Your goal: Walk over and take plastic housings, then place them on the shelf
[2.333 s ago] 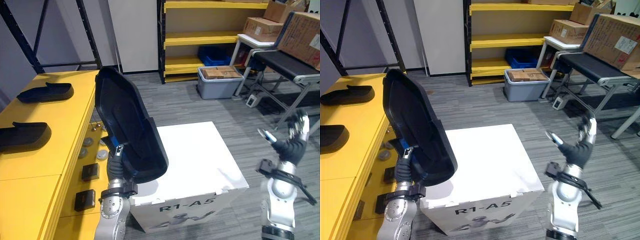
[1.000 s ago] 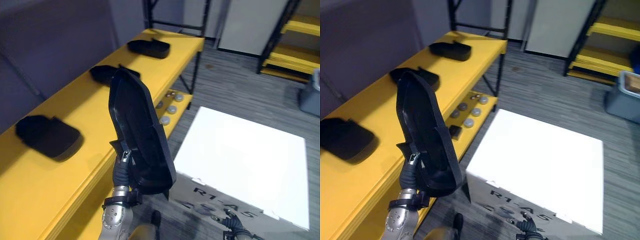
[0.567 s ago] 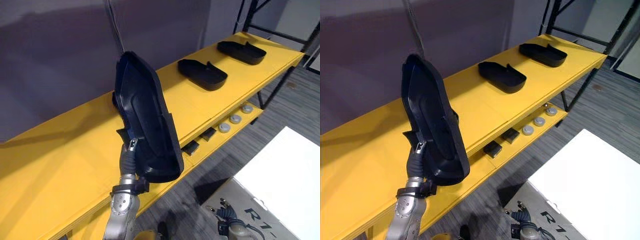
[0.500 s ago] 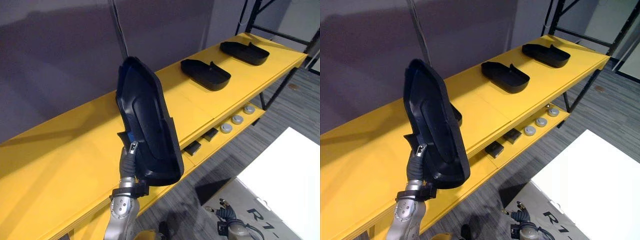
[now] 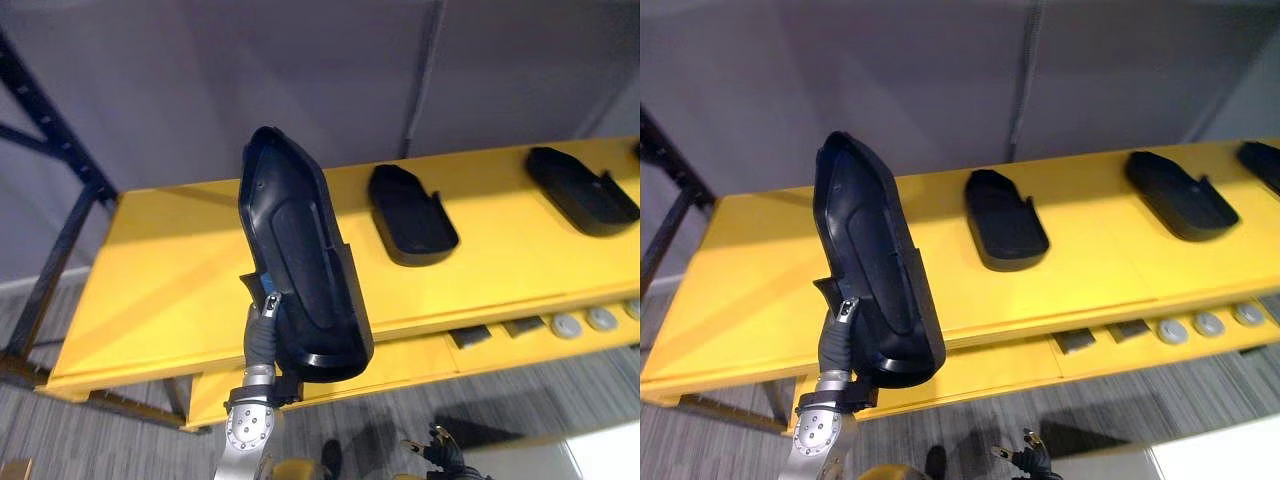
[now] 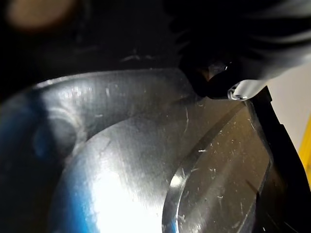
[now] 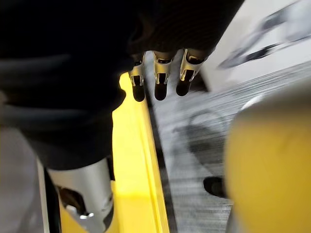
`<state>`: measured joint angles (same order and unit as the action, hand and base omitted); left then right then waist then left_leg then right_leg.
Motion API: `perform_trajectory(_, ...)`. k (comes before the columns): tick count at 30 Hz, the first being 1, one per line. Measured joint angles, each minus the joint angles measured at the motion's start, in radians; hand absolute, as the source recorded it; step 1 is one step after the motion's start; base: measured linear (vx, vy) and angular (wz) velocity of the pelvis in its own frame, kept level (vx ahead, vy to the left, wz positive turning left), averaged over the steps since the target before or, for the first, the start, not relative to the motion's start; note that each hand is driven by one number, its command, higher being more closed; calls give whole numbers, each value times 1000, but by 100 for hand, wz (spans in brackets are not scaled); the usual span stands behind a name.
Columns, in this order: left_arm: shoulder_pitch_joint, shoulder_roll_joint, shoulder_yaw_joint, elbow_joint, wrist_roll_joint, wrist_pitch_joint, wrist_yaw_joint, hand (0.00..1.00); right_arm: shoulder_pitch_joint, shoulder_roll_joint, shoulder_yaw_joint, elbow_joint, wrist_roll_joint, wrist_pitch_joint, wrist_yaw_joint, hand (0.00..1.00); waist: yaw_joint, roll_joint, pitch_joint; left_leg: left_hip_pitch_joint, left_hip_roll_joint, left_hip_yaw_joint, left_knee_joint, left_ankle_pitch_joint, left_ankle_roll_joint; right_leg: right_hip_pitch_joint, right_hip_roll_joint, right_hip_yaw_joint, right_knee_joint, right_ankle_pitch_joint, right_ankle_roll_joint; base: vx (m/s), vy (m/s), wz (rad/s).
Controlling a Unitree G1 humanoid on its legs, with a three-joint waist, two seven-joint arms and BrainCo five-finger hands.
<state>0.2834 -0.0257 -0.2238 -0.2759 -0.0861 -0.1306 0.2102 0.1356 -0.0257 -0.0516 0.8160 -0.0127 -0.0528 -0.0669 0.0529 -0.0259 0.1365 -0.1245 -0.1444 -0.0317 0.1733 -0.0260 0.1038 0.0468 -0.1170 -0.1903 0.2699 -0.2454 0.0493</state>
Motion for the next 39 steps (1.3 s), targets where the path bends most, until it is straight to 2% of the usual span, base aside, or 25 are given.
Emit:
perform_trajectory(3, 6, -3, -5, -1, -11, 0, -3, 100, 6, 27, 15, -25, 0, -1, -1, 0, 12, -27, -19, 1, -3, -20, 10, 3, -1, 42, 11, -18, -52, 20, -2, 115, -47, 21)
perform_trajectory(10, 25, -7, 7, -75, -11, 0, -12, 100, 17, 27, 13, -62, -1, -2, -14, 0, 17, -30, -22, -9, -30, -133, 13, 25, -17, 70, 9, -127, -39, 21, -1, 26, -48, 57)
perform_trajectory(11, 25, -8, 17, -80, -11, -3, -11, 100, 5, 25, 13, -66, -1, -5, -16, 0, 21, -37, -21, -34, -20, -102, 17, -20, -36, 58, 3, -122, -42, 23, -3, -79, -32, 24)
perform_trajectory(12, 21, -9, 24, -81, -11, -4, -11, 100, -3, 27, 13, -69, -1, -7, -17, 0, 17, -50, -15, -59, -2, -40, 75, -36, -26, 54, -7, -124, -51, 24, -5, -87, -110, 5)
perform_trajectory(13, 11, -14, 34, -79, -11, -5, -6, 100, -21, 23, 15, -78, -3, -7, -22, 0, 15, -44, -9, -135, 81, 73, 262, -109, -46, 45, -11, -129, -68, 23, -7, -28, -107, -16)
perform_trajectory(14, 8, -17, 39, -67, -11, -4, 1, 100, -26, 18, 15, -78, -7, -7, -24, 0, 9, -46, -8, -157, 179, 121, 379, -153, -83, 42, -14, -123, -70, 23, -7, 20, -83, -21)
perform_trajectory(15, 3, -17, 38, -54, -10, -4, 1, 100, -22, 17, 13, -78, -8, -7, -29, 0, 1, -45, -10, -151, 219, 123, 403, -164, -101, 45, -19, -123, -67, 24, -7, 67, 76, -12)
perform_trajectory(16, 1, -15, 34, -42, -10, -5, 3, 100, -12, 10, 14, -74, -11, -6, -33, 0, -17, -42, -16, -123, 292, 109, 405, -177, -126, 52, -28, -124, -63, 24, -6, 80, 188, 3)
perform_trajectory(17, -4, -14, 19, -25, -11, -7, 7, 100, -8, -4, 14, -58, -11, -6, -35, 0, -33, -27, -27, -84, 347, 83, 349, -163, -142, 51, -34, -122, -62, 27, -1, 87, 229, 6)
perform_trajectory(18, -12, -14, 9, -15, -11, -7, 8, 100, -9, -13, 12, -48, -11, -6, -35, 0, -41, -14, -34, -63, 362, 64, 294, -147, -166, 47, -37, -123, -62, 30, 5, 92, 332, 7)
perform_trajectory(19, -33, -14, -9, 5, -10, -7, 10, 100, -16, -19, 3, -20, -14, -5, -36, 0, -51, -3, -49, -27, 340, 51, 190, -161, -212, 32, -59, -123, -73, 51, 34, 76, 385, 30)
perform_trajectory(20, -65, -6, -21, 23, -11, -7, 16, 100, -24, -10, -7, -2, -16, -5, -36, 0, -67, -19, -55, -27, 304, 59, 133, -155, -216, 19, -86, -127, -93, 82, 57, 58, 387, 31)
perform_trajectory(21, -81, 1, -23, 35, -12, -7, 24, 100, -23, -2, -6, 7, -16, -4, -35, 0, -66, -26, -52, -27, 289, 61, 127, -150, -209, 20, -98, -127, -104, 107, 61, 38, 409, 18)
perform_trajectory(22, -90, 14, -21, 54, -12, -7, 30, 100, -23, 11, -4, 21, -19, -4, -30, 0, -60, -26, -52, -17, 278, 72, 131, -149, -207, 25, -110, -125, -112, 156, 76, 18, 258, -7)
perform_trajectory(24, -90, 31, -26, 60, -11, -7, 31, 100, -19, 26, -4, 23, -33, -4, -29, 0, -60, -26, -51, 10, 268, 82, 137, -149, -207, 37, -126, -121, -88, 210, 81, 34, 258, -11)
perform_trajectory(25, -92, 33, -29, 60, -10, -11, 31, 100, -20, 30, -2, 23, -33, -4, -27, 0, -60, -16, -44, 26, 272, 86, 142, -149, -205, 3, -137, -116, -12, 216, 82, 17, 286, -14)
perform_trajectory(26, -93, 32, -30, 61, -10, -13, 31, 100, -23, 30, 1, 23, -34, -4, -26, 0, -58, -12, -41, 31, 277, 90, 145, -150, -203, -27, -139, -103, 35, 207, 88, -40, 225, -26)
perform_trajectory(27, -93, 33, -29, 70, -10, -17, 31, 100, -21, 30, 26, 19, -37, -4, -22, 0, -55, -16, -40, 41, 282, 109, 153, -151, -201, -62, -123, -78, 56, 140, 63, -74, 139, -24)
perform_trajectory(29, -96, 33, -29, 84, -10, -16, 27, 100, -17, 34, 40, 20, -45, -4, -13, 0, -62, -35, -29, 43, 267, 124, 178, -159, -197, -92, -97, -38, 74, 141, 51, -125, 31, -8)
perform_trajectory(30, -91, 11, -32, 95, -9, -14, 24, 100, -13, 21, 45, -4, -55, -2, -8, 0, -59, -29, -16, 47, 268, 134, 219, -209, -169, -101, -85, -30, 123, 100, 54, -155, -14, -4)
perform_trajectory(31, -89, 8, -32, 95, -9, -13, 24, 100, -11, 22, 44, -16, -55, -1, -7, 0, -59, -25, -11, 41, 271, 135, 236, -222, -166, -105, -80, -2, 141, 76, 61, -135, -42, -9)
perform_trajectory(32, -89, 8, -31, 95, -8, -12, 24, 100, -2, 29, 50, -34, -55, -2, -6, 0, -59, -27, -4, 38, 270, 134, 252, -232, -165, -114, -67, 44, 171, 19, 73, -123, -133, 2)
perform_trajectory(33, -91, 6, -29, 95, -7, -11, 24, 100, 18, 34, 58, -61, -54, -3, -1, 0, -59, -35, -2, 29, 264, 120, 271, -239, -169, -124, -23, 110, 205, -68, 58, -152, -255, 19)
perform_trajectory(34, -86, -12, -35, 95, -6, -5, 23, 100, 26, 20, 52, -79, -52, -4, 1, 0, -64, -30, -2, 21, 268, 102, 281, -244, -179, -127, -12, 121, 233, -95, 49, -146, -269, 24)
perform_trajectory(39, -80, -18, -59, 86, 33, -1, -2, 100, 73, 2, 23, -95, -31, -3, 0, 0, -58, -25, -15, 43, 284, 67, 210, -197, -196, -115, 3, 66, 221, -103, 17, -23, -195, 26)
